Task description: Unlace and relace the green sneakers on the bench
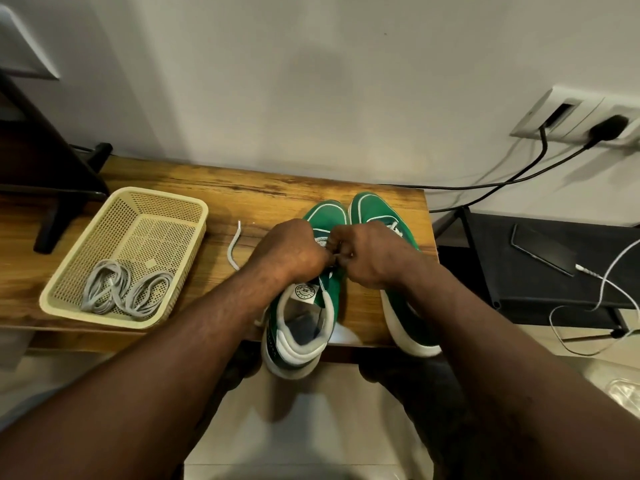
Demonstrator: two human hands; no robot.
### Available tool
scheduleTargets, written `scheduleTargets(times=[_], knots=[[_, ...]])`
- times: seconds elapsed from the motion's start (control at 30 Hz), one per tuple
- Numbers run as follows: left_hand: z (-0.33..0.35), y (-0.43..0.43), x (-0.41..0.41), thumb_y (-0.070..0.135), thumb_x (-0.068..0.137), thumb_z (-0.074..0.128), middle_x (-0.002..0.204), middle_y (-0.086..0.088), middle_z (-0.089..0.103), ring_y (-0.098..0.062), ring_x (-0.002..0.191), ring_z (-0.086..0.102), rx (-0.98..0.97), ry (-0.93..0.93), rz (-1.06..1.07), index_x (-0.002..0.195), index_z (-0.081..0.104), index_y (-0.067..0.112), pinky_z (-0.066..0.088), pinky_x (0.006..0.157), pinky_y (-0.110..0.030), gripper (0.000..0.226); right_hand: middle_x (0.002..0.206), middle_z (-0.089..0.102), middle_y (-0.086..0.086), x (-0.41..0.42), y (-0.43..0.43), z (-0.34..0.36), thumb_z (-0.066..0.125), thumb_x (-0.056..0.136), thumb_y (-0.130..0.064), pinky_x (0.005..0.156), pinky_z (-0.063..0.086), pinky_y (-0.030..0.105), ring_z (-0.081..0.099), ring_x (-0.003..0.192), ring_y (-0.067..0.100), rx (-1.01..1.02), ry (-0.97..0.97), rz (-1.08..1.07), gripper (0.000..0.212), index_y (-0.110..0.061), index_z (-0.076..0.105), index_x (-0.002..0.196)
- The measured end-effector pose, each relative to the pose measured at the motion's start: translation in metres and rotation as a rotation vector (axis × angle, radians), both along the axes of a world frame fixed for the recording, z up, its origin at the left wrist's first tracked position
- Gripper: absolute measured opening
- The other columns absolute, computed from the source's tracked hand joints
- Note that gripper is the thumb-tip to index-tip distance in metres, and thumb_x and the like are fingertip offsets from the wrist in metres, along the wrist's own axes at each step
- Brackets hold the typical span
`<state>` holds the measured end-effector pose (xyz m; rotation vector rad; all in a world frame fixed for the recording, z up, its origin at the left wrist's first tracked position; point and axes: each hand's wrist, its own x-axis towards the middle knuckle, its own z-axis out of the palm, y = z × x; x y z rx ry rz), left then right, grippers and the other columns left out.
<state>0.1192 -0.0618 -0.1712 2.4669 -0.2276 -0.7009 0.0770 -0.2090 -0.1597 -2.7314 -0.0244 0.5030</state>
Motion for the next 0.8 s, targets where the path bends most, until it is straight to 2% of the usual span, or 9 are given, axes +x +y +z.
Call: scheduleTargets(times=[0.07, 0.17, 0.33, 0.5, 0.57, 0.6, 0.67, 0.73, 0.8], knots=[[0.0, -0.001, 0.0, 0.039, 0.088, 0.08, 0.077, -0.003, 0.068, -0.017, 0.064, 0.062, 0.03, -0.015, -0.012, 0.087, 0.07, 0.012, 0.041, 0.054, -0.029, 0.029, 0.095, 0.069, -0.002, 0.0, 0.001, 0.0, 0.066, 0.097, -0.017, 0.08, 0.057, 0.037, 0.065, 0.088, 0.019, -0.007, -0.034, 0.007, 0.009, -0.023, 0.07, 0.103], [0.003, -0.003, 0.001, 0.036, 0.087, 0.079, 0.075, -0.003, 0.069, -0.017, 0.065, 0.066, 0.055, -0.011, -0.036, 0.084, 0.072, 0.012, 0.045, 0.054, -0.029, 0.026, 0.091, 0.071, 0.004, -0.003, 0.006, -0.005, 0.065, 0.093, -0.014, 0.077, 0.06, 0.041, 0.066, 0.083, 0.024, -0.074, -0.124, 0.033, 0.012, -0.018, 0.072, 0.102], [0.008, -0.001, 0.003, 0.037, 0.083, 0.08, 0.077, -0.004, 0.072, -0.018, 0.067, 0.067, 0.053, -0.003, -0.026, 0.085, 0.074, 0.012, 0.043, 0.054, -0.029, 0.026, 0.092, 0.068, 0.002, -0.006, 0.008, -0.012, 0.06, 0.091, -0.015, 0.066, 0.047, 0.033, 0.062, 0.081, 0.023, -0.011, -0.179, -0.049, 0.015, -0.021, 0.068, 0.102], [0.01, -0.005, 0.003, 0.042, 0.093, 0.072, 0.073, -0.003, 0.061, -0.017, 0.064, 0.058, 0.154, -0.164, -0.045, 0.077, 0.063, 0.013, 0.036, 0.05, -0.029, 0.034, 0.094, 0.065, 0.001, -0.007, 0.015, -0.014, 0.056, 0.092, -0.014, 0.066, 0.045, 0.035, 0.06, 0.082, 0.024, 0.019, -0.312, -0.123, 0.016, -0.019, 0.067, 0.102], [0.01, -0.005, 0.0, 0.041, 0.093, 0.072, 0.076, -0.002, 0.054, -0.02, 0.065, 0.054, 0.219, -0.255, -0.04, 0.084, 0.066, 0.01, 0.036, 0.051, -0.031, 0.033, 0.092, 0.064, 0.0, -0.006, 0.017, -0.01, 0.056, 0.091, -0.012, 0.066, 0.048, 0.037, 0.059, 0.08, 0.024, 0.022, -0.416, -0.194, 0.013, -0.021, 0.065, 0.097], [0.01, -0.004, -0.001, 0.041, 0.091, 0.074, 0.079, -0.003, 0.052, -0.022, 0.069, 0.055, 0.243, -0.287, -0.035, 0.087, 0.067, 0.01, 0.038, 0.053, -0.032, 0.033, 0.092, 0.065, -0.001, -0.004, 0.014, -0.005, 0.057, 0.091, -0.012, 0.066, 0.047, 0.037, 0.058, 0.08, 0.024, 0.047, -0.491, -0.254, 0.012, -0.021, 0.065, 0.095], [0.008, -0.001, -0.003, 0.044, 0.089, 0.077, 0.084, -0.003, 0.05, -0.025, 0.076, 0.057, 0.265, -0.315, -0.032, 0.081, 0.062, 0.015, 0.039, 0.057, -0.033, 0.034, 0.089, 0.065, -0.002, -0.001, 0.004, 0.011, 0.058, 0.096, -0.013, 0.066, 0.044, 0.036, 0.058, 0.079, 0.022, 0.162, -0.66, -0.389, 0.01, -0.019, 0.066, 0.093], [0.006, 0.001, -0.005, 0.044, 0.086, 0.079, 0.08, -0.002, 0.049, -0.025, 0.074, 0.058, 0.247, -0.328, -0.021, 0.074, 0.058, 0.014, 0.038, 0.055, -0.031, 0.039, 0.086, 0.066, -0.004, -0.001, -0.007, 0.025, 0.06, 0.099, -0.015, 0.069, 0.049, 0.038, 0.06, 0.079, 0.018, 0.317, -0.779, -0.495, 0.009, -0.017, 0.067, 0.093], [0.006, 0.0, -0.008, 0.044, 0.084, 0.08, 0.076, -0.001, 0.052, -0.022, 0.068, 0.057, 0.205, -0.322, 0.001, 0.074, 0.065, 0.011, 0.035, 0.052, -0.029, 0.037, 0.085, 0.066, -0.006, -0.003, -0.011, 0.03, 0.059, 0.099, -0.021, 0.073, 0.055, 0.046, 0.064, 0.08, 0.019, 0.42, -0.827, -0.556, 0.008, -0.019, 0.065, 0.093]])
